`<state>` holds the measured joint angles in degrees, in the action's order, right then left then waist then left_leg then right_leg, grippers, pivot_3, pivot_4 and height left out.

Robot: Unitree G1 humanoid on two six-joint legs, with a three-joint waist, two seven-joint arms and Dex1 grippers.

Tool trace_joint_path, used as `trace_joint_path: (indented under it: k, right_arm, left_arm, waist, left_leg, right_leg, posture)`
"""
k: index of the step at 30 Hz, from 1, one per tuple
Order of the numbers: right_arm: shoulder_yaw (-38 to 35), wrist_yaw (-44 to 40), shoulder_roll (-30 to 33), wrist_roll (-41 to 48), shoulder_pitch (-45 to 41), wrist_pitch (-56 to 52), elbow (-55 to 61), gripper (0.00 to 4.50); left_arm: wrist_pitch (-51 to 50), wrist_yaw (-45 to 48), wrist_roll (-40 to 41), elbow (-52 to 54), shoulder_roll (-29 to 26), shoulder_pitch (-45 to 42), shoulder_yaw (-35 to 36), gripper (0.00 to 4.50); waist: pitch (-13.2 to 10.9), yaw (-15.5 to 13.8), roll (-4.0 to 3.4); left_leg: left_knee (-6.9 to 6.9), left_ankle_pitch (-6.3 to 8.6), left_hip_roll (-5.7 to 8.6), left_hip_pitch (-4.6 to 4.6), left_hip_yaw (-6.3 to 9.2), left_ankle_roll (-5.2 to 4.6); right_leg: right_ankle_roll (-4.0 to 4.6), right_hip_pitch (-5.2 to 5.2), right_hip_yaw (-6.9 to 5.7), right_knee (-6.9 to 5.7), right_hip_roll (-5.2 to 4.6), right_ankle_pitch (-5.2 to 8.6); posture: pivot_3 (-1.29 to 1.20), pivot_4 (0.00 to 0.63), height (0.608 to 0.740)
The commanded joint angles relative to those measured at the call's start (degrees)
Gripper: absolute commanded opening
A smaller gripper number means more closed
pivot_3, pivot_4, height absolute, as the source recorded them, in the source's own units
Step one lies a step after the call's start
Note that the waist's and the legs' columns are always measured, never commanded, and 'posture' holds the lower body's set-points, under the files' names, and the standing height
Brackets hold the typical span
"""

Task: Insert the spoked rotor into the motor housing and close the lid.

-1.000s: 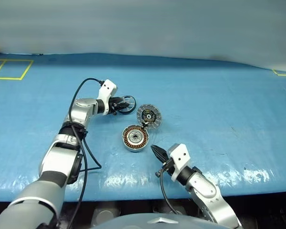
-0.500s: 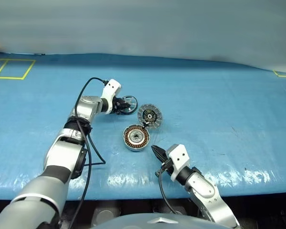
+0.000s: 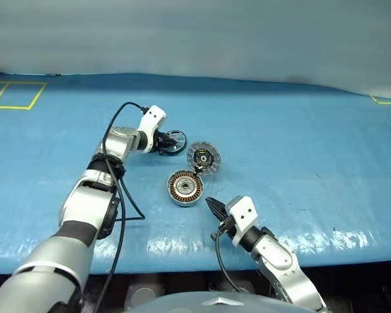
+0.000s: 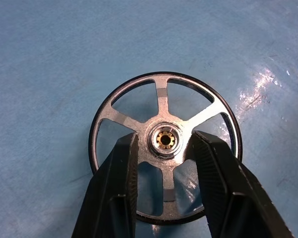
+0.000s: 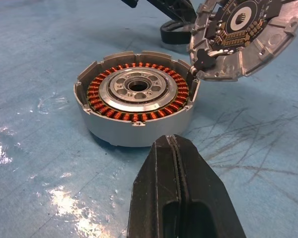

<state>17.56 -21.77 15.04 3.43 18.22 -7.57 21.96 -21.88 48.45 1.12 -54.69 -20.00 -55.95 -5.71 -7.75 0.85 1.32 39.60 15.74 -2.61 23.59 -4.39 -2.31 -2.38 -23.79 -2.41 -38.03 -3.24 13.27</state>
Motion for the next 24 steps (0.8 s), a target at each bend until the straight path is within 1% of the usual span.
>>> trace_joint_path:
  k: [1,4,8,12,18,21,24]
  right_arm:
    - [-0.2,-0.24,-0.14,-0.03,-0.08,3.42,1.04,0.0]
    - [-0.25,-0.2,-0.08,-0.12,-0.03,3.71,0.52,0.0]
    - [-0.37,-0.47,0.07,-0.04,-0.18,4.09,-0.06,0.0]
    - [-0.98,-0.92,-0.83,1.3,0.0,7.54,-1.35,0.0]
    - [-1.48,-2.54,-0.12,1.76,1.03,12.31,-4.46,0.0]
    - [-1.6,-2.96,0.01,2.1,1.24,13.7,-6.29,0.0]
    - [-1.8,-3.0,0.1,2.03,1.3,14.52,-7.43,0.0]
  left_arm:
    - [-1.09,0.46,2.63,9.49,-4.01,1.77,3.81,1.31]
    - [-3.63,1.45,4.84,19.33,-6.73,6.35,5.59,1.31]
    - [-6.28,7.33,10.52,34.89,-10.51,15.06,7.25,1.31]
    - [-7.62,14.68,15.6,49.29,-15.58,24.6,6.86,1.31]
    - [-8.49,17.7,18.33,58.77,-18.23,29.87,4.55,1.31]
    - [-7.77,20.08,18.77,62.18,-18.65,30.06,1.31,1.31]
    - [-5.93,21.65,16.98,63.45,-18.99,29.11,-2.78,1.31]
  waist:
    - [-0.01,0.02,-0.01]
    - [-0.02,-0.19,-0.02]
    - [-0.03,-0.38,-0.03]
    - [-0.05,-0.23,-0.07]
    - [-0.07,-0.78,-0.1]
    - [-0.07,-0.8,-0.11]
    - [-0.08,-0.76,-0.13]
  left_leg:
    - [-0.01,0.0,-0.01,0.0,0.0,0.01]
    - [-0.03,-0.02,-0.07,0.01,0.01,0.05]
    - [-0.01,-0.1,-0.19,0.01,-0.01,0.17]
    - [0.02,-0.08,-0.17,0.0,-0.06,0.15]
    - [0.03,-0.03,-0.16,-0.08,0.01,-0.02]
    - [0.04,-0.07,-0.12,-0.11,-0.02,-0.08]
    - [0.04,-0.09,-0.11,-0.13,-0.04,-0.11]
  right_leg:
    - [0.03,-0.02,0.0,-0.02,0.0,0.02]
    - [0.07,-0.02,-0.01,-0.02,-0.03,0.04]
    - [0.04,0.03,-0.01,0.01,-0.19,0.04]
    - [0.06,0.05,0.04,0.08,-0.24,0.05]
    - [0.3,0.12,0.0,0.0,-0.23,0.18]
    - [0.29,0.15,0.04,0.0,-0.25,0.16]
    - [0.28,0.15,0.07,-0.02,-0.24,0.14]
  posture:
    - [0.0,0.15,0.74]
    - [0.0,0.15,0.74]
    - [0.0,0.15,0.74]
    - [0.0,0.15,0.74]
    - [0.0,0.15,0.74]
    - [0.0,0.15,0.74]
    - [0.0,0.15,0.74]
